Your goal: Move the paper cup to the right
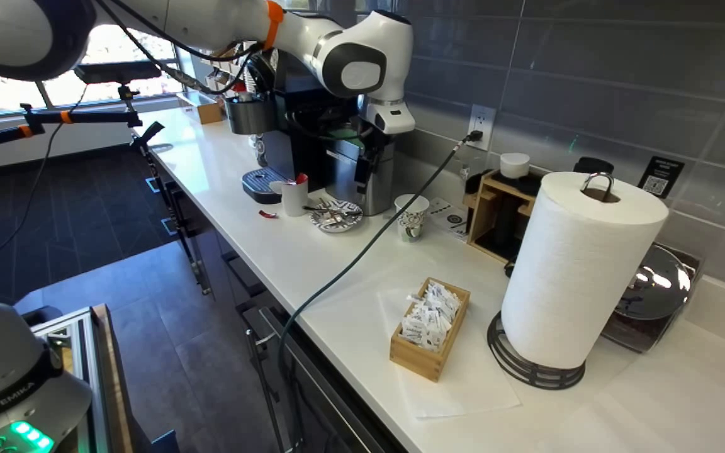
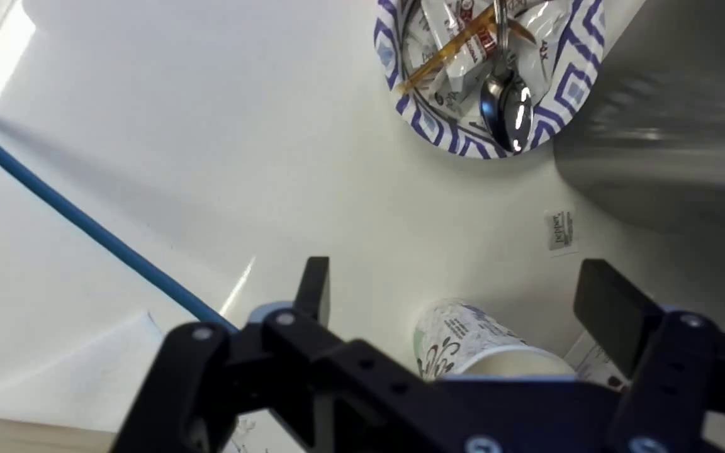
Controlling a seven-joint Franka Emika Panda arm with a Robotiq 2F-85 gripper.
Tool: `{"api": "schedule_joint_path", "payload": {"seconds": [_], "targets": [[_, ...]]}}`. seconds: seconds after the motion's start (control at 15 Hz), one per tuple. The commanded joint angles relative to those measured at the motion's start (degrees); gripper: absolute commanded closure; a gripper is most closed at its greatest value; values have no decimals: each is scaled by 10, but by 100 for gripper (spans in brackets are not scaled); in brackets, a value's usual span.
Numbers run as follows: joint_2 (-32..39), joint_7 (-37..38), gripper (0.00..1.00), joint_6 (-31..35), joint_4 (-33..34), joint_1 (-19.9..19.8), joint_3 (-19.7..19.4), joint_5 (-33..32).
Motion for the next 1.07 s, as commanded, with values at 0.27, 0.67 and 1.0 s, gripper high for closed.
{"api": "schedule_joint_path", "payload": {"seconds": [0.27,0.67,1.0], "targets": [[3,100,0,28,-33,-5,-20,12],[41,205,0,22,9,-10,-23,53],[86,321,0,44,56,-5,-27,58]]}}
